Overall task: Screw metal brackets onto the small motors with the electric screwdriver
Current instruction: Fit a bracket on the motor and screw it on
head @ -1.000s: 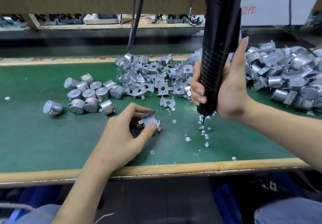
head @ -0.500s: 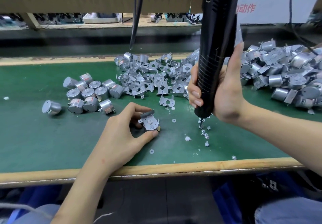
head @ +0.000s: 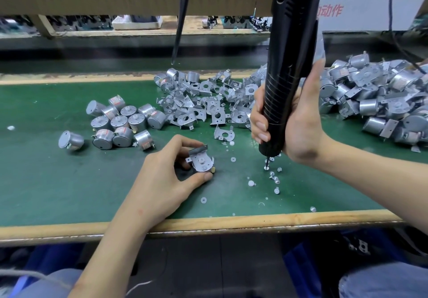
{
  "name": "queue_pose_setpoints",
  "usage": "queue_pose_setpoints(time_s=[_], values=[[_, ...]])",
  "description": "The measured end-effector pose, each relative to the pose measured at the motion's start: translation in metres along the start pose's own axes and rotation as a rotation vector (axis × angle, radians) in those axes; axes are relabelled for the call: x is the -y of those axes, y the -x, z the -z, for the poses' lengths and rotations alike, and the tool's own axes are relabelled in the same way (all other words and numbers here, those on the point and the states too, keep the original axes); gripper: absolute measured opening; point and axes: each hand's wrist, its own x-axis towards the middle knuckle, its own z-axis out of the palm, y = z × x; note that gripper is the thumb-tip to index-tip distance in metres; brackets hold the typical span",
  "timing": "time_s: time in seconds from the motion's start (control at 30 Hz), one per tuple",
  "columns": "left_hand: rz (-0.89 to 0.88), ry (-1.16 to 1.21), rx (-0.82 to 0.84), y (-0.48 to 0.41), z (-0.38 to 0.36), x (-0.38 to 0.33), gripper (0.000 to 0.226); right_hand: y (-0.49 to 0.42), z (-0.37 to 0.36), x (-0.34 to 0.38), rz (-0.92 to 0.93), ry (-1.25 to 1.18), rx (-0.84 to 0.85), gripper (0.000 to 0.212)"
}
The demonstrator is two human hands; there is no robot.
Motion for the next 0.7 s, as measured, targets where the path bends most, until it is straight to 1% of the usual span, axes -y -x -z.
queue_pose_setpoints(time_s=[0.2, 0.47, 0.7], values=[[0.008, -0.035, -0.007, 0.000, 0.001, -0.002, 0.050, 0.001, -0.004, 0.002, 0.010, -0.006, 0.004, 0.083], [0.005, -0.040, -0.008, 0.000, 0.001, -0.004, 0.047, -0.014, -0.030, 0.006, 0.039, 0.001, 0.062, 0.083], [0.016, -0.016, -0.001, 0.000, 0.002, -0.003, 0.044, -0.032, -0.058, 0.007, 0.141, 0.042, 0.024, 0.080]])
